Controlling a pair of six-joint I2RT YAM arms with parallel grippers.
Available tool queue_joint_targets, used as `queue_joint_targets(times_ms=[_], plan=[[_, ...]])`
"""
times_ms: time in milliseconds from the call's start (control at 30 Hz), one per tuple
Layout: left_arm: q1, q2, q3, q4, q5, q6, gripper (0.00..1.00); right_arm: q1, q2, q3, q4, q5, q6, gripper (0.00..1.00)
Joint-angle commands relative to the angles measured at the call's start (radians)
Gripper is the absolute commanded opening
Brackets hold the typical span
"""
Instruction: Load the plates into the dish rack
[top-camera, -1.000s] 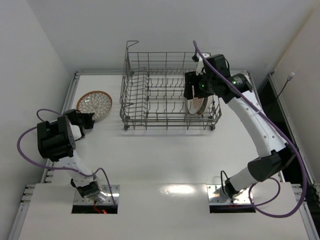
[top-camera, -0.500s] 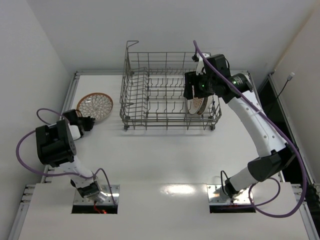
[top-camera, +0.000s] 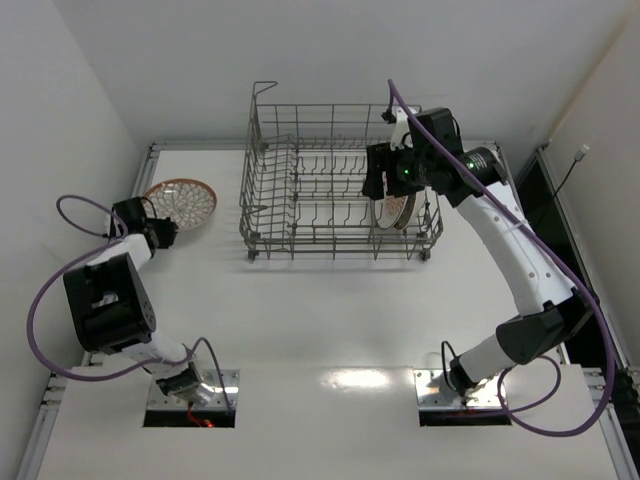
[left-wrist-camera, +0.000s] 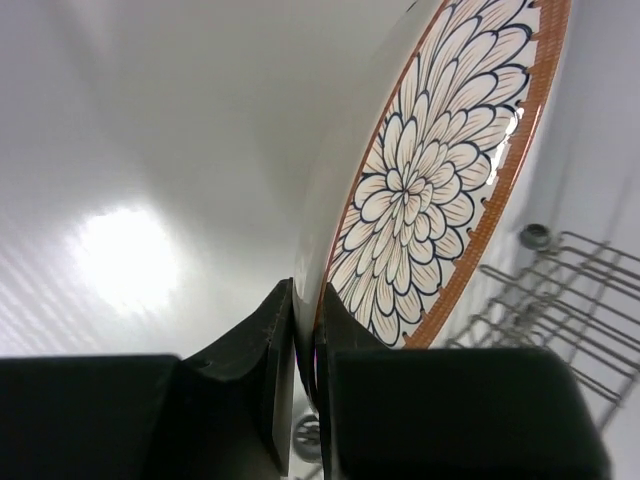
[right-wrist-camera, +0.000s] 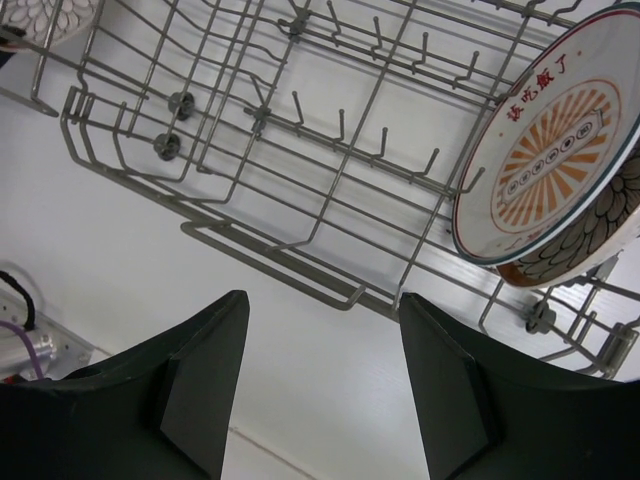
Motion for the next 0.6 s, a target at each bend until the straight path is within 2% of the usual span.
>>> queue_joint_targets(times_ms=[0, 200, 300, 400, 567], plan=[[-0.021, -0.107, 0.126, 0.066, 0.021, -0.022, 0.0, -0.002, -0.035, 0.002, 0.047, -0.052, 0.006, 0.6], [-0.022, -0.182, 0.257, -0.014, 0.049, -0.057, 0.0, -0.002, -0.035, 0.002, 0.069, -0.117, 0.015, 0.6], [-0.061, -0.192, 0.365, -0.087, 0.06, -0.023, 0.0, -0.002, -0.026, 0.027, 0.098, -0.167, 0.049, 0.6], [-0.116, -0.204, 0.451, -0.138, 0.087, -0.023, 0.0, -0.024, 0.001, 0.041, 0.168, -0.369, 0.107, 0.61], [-0.161, -0.253, 0.546, -0.18, 0.161, -0.014, 0.0, -0.054, 0.037, 0.05, 0.268, -0.543, 0.213, 0.63]])
